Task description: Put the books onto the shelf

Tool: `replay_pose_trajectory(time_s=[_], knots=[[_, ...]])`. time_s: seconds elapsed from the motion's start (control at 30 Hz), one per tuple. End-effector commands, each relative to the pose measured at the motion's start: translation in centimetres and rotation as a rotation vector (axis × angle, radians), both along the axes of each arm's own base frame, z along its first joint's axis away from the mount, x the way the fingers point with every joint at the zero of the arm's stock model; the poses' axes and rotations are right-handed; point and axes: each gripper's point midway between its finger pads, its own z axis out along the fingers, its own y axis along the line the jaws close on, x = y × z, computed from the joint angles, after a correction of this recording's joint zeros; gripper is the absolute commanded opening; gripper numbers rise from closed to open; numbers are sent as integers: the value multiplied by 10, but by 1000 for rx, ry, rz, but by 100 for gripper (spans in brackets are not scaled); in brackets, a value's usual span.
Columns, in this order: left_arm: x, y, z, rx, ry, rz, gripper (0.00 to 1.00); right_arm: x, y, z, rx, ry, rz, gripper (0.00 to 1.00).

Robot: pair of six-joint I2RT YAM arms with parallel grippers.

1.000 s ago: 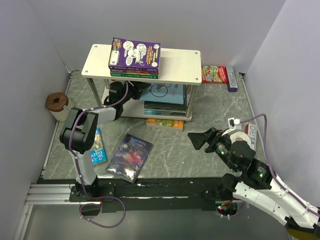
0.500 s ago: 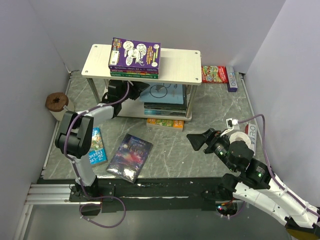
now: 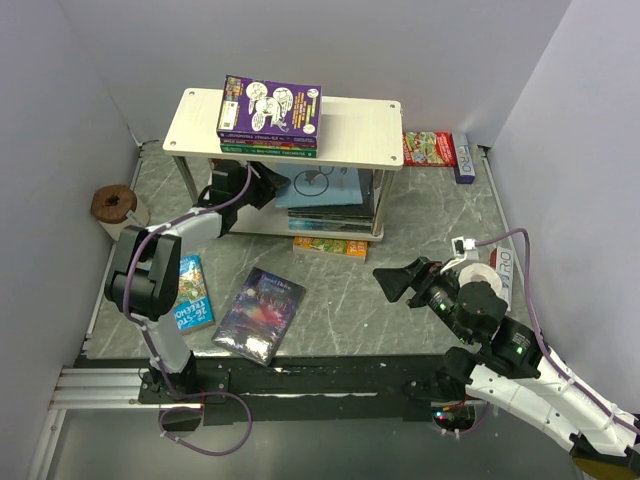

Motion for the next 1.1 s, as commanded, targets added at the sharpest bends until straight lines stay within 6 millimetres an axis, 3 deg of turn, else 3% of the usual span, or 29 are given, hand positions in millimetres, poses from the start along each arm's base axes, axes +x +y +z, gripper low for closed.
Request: replay_pose_trajectory(time_s=[0.0, 0.43, 0.5, 0.63, 0.73, 1.07], knots=[[-5, 19, 9, 30, -10, 44, 63, 2, 1, 6, 21, -3, -6, 95], [-6, 7, 44, -3, -111, -29, 61, 2, 4, 0, 19, 13, -1, 95], [-8, 0, 43, -9, -119, -69, 56, 2, 4, 0, 16, 13, 0, 95], [-14, -13, 45, -17, -138, -122, 36, 2, 4, 0, 19, 10, 0, 95], [-20, -21, 45, -28, -144, -154, 29, 3, 4, -1, 15, 12, -2, 95], [-29, -32, 58, -47, -183, -232, 15, 2, 6, -7, 15, 22, 6, 95]])
